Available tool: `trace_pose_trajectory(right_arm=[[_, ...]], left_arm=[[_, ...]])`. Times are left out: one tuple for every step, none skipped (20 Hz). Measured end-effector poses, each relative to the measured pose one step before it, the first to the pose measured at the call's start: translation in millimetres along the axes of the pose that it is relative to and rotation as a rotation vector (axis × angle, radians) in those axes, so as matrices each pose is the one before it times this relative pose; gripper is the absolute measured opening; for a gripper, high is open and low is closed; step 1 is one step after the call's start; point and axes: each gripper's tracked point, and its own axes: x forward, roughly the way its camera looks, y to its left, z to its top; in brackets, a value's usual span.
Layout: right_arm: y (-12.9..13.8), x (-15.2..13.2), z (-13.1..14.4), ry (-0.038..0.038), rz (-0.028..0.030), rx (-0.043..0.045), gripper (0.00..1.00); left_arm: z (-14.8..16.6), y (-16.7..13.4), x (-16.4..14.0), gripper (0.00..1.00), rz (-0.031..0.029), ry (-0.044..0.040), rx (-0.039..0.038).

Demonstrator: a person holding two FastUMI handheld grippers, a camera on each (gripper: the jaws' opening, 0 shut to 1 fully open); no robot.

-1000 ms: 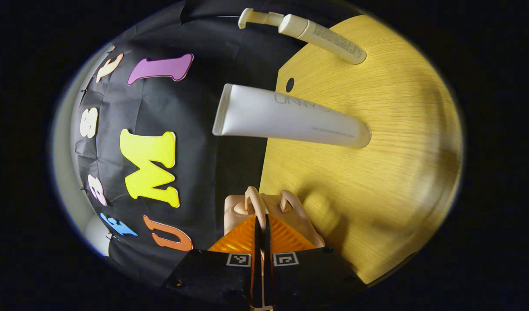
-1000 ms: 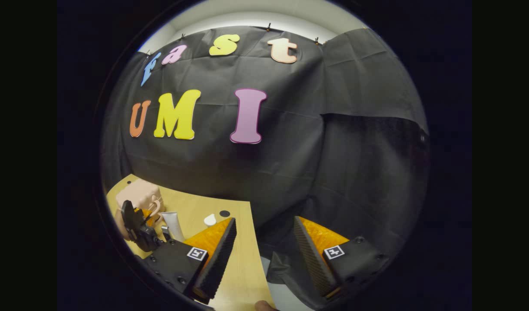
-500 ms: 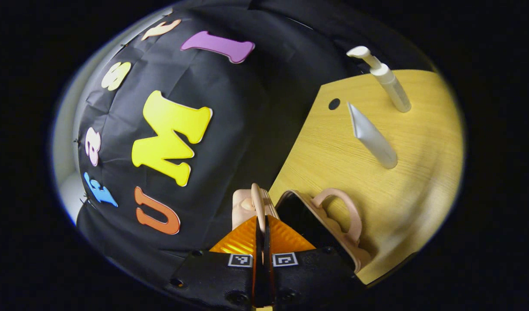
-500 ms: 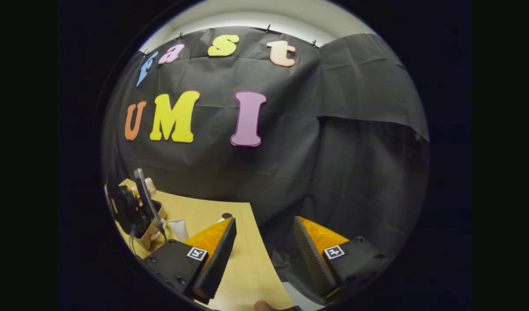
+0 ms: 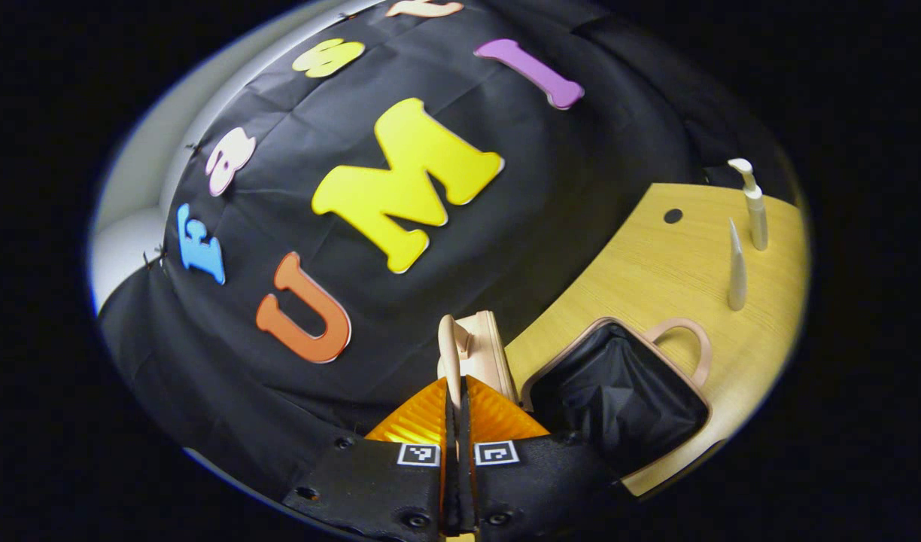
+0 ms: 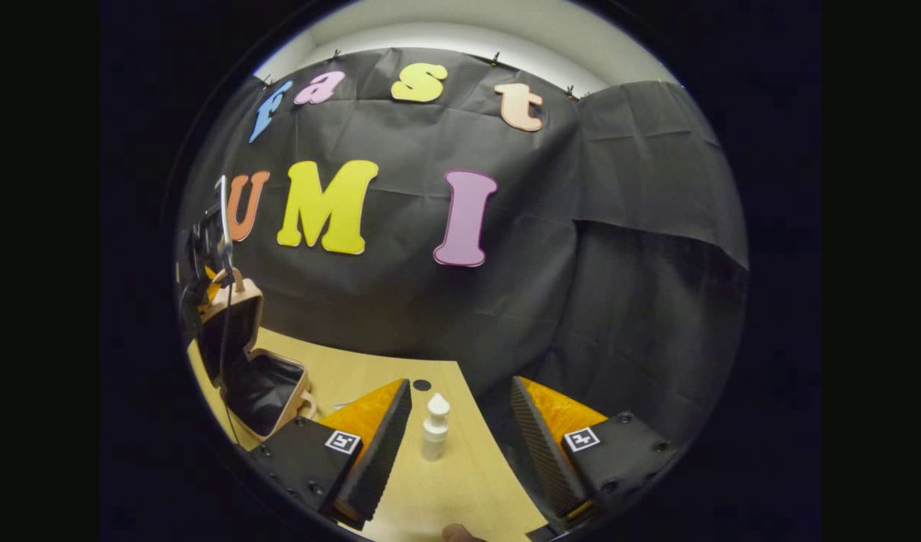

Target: First open the suitcase, pack the skin care products into it, and then close the suitcase.

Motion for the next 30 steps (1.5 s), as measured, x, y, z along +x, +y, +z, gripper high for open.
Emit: trace_pose_trajectory(right_arm=[[7.15, -1.52, 1.27, -0.00057, -0.00139, -0.00533, 0.79], [6.68, -1.26, -1.12, 0.00095, 0.00124, -0.00601, 0.8], [7.77, -2.29, -0.58, 0.00535, 0.00542, -0.00367, 0.8], [7.82, -1.84, -1.78, 0.00541, 0.00737, -0.00346, 0.79], [6.62, -1.97, -0.86, 0.00418, 0.00383, -0.00549, 0.8], [3.54, -0.26, -1.24, 0.00106, -0.00143, -0.00571, 0.8], [2.82, -2.16, -0.64, 0.0009, -0.00318, -0.00162, 0.79], [2.66, -2.19, -1.51, 0.00497, -0.00278, 0.00226, 0.8], [2.43, -2.01, -2.66, 0.01088, -0.00319, 0.00259, 0.8], [2.95, -1.67, -4.8, 0.01246, 0.00098, 0.0039, 0.8], [2.1, -0.9, -3.21, 0.0149, -0.00089, 0.00008, 0.8], [2.02, -1.76, -4.19, 0.0124, -0.00106, -0.00237, 0.8], [1.4, -2.07, -1.27, 0.00802, -0.00046, -0.00302, 0.8], [0.47, -1.05, -1.33, 0.00874, -0.00251, -0.0067, 0.8], [0.38, -1.08, -0.45, 0.00599, -0.00501, -0.00889, 0.8], [-0.01, -2.08, -2.37, 0.00774, -0.00332, -0.00815, 0.78], [0.46, -1.49, -2.06, 0.01024, -0.00215, -0.00363, 0.78], [0.64, -0.58, -3.1, 0.01212, -0.00228, -0.00171, 0.78], [-0.08, -1.33, -2.64, 0.01096, -0.00424, -0.00694, 0.78], [0.32, -1.83, -3.87, 0.0084, -0.00497, -0.01112, 0.78], [-0.45, -1.98, -0.71, 0.00383, -0.00676, -0.0121, 0.8], [-0.67, -2.07, -2.48, 0.0017, -0.00522, -0.00945, 0.8], [-0.03, -2.04, -1.8, 0.00447, -0.00093, -0.00569, 0.8], [-0.69, -1.56, -2.11, 0.00604, -0.00344, -0.00674, 0.8], [-0.04, -0.45, -2.01, 0.00471, -0.00213, -0.00415, 0.8], [-0.28, -0.33, -2.07, 0.00722, -0.00067, -0.00198, 0.8], [-1.69, -1.1, -1.25, 0.00456, -0.00511, -0.00242, 0.78], [-1.49, -0.62, -0.9, 0.0012, -0.00578, -0.00051, 0.8], [-1.93, -1.19, 0.63, 0.00102, -0.00409, 0.00429, 0.8], [-2.1, 0.1, -1.6, 0.00039, -0.0048, 0.00371, 0.8]], left_arm=[[-8.59, 14.74, 3.68, 0.03, 0.00711, 0.00029, -0.02418], [-9.03, 14.3, 3.27, 0.02, 0.01215, 0.00846, -0.0023], [-9.67, 13.06, 3.53, 0.03, 0.01292, 0.01192, 0.00632], [-14.07, 13.56, 4.23, 0.03, 0.01509, 0.016, 0.00543], [-15.84, 11.75, 5.66, 0.03, 0.0135, 0.01973, 0.00263], [-17.73, 10.35, 5.42, 0.03, 0.01317, 0.02177, -0.00045], [-13.68, 10.19, 7.51, 0.03, 0.00673, 0.01071, 0.00009], [-12.77, 7.07, 7.01, 0.03, 0.00267, 0.00778, 0.00296], [-14.26, 4.28, 8.29, 0.03, -0.00292, 0.0119, 0.01049], [-15.4, 3.97, 8.1, 0.03, -0.00116, 0.02082, 0.01253], [-16.49, 3.35, 8.76, 0.03, -0.00541, 0.02753, 0.00706], [-18.27, 3.29, 9.16, 0.03, -0.00808, 0.02986, -0.00817], [-14.76, 1.41, 10.96, 0.03, -0.01238, 0.02202, -0.02085], [-17.3, 0.46, 10.46, 0.02, -0.01428, 0.02857, -0.02336], [-14.21, -0.41, 10.58, 0.03, -0.01823, 0.02288, -0.01643], [-14.49, -1.96, 9.54, 0.03, -0.01853, 0.02009, -0.00626], [-14.48, -3.03, 11.1, 0.03, -0.02518, 0.02427, 0.01308], [-16.55, -5.24, 8.96, 0.03, -0.01956, 0.03496, 0.00518], [-14.61, -4.88, 10.55, 0.03, -0.02295, 0.02977, -0.00839], [-15.39, -2.84, 8.22, 0.03, -0.02601, 0.03915, -0.0148], [-12.88, -3.97, 7.61, 0.03, -0.01901, 0.03737, -0.02087], [-11.92, -3.32, 8.08, 0.03, -0.01725, 0.01655, -0.02022], [-8.81, -2.27, 6.13, 0.03, -0.01404, 0.01138, -0.02213], [-10.38, -2.32, 2.7, 0.04, -0.01142, 0.01117, -0.01746], [-7.68, -1.66, 3.92, 0.03, -0.0126, 0.01142, -0.01491], [-9.48, -2.61, 4.52, 0.03, -0.01888, 0.01274, -0.00668], [-6.91, -3.1, 5.17, 0.04, -0.02693, 0.01045, -0.00227], [-5.18, -2.53, 5.91, 0.04, -0.02413, 0.01015, -0.0083], [-3.66, -3.26, 5.42, 0.04, -0.02381, 0.00816, -0.00661], [-4.26, -5.89, 6.65, 0.06, -0.02716, 0.0107, -0.0084]])
